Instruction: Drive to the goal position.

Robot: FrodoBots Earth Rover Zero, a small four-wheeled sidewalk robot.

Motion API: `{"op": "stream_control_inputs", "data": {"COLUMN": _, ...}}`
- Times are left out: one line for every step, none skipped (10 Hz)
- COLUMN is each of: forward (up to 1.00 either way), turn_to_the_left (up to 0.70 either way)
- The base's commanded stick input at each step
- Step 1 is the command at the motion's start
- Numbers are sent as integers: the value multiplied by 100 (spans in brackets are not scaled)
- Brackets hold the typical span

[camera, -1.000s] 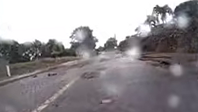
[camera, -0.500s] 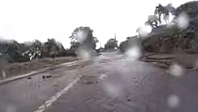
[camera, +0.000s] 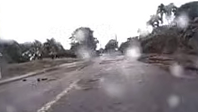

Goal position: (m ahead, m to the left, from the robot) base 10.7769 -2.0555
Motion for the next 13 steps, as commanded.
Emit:
{"op": "stream_control_inputs", "data": {"forward": 85, "turn_to_the_left": 0}}
{"op": "stream_control_inputs", "data": {"forward": 85, "turn_to_the_left": 0}}
{"op": "stream_control_inputs", "data": {"forward": 85, "turn_to_the_left": 0}}
{"op": "stream_control_inputs", "data": {"forward": 85, "turn_to_the_left": 0}}
{"op": "stream_control_inputs", "data": {"forward": 85, "turn_to_the_left": 0}}
{"op": "stream_control_inputs", "data": {"forward": 85, "turn_to_the_left": 0}}
{"op": "stream_control_inputs", "data": {"forward": 85, "turn_to_the_left": 0}}
{"op": "stream_control_inputs", "data": {"forward": 85, "turn_to_the_left": 0}}
{"op": "stream_control_inputs", "data": {"forward": 85, "turn_to_the_left": 0}}
{"op": "stream_control_inputs", "data": {"forward": 85, "turn_to_the_left": 0}}
{"op": "stream_control_inputs", "data": {"forward": 85, "turn_to_the_left": -27}}
{"op": "stream_control_inputs", "data": {"forward": 85, "turn_to_the_left": 0}}
{"op": "stream_control_inputs", "data": {"forward": 85, "turn_to_the_left": 0}}
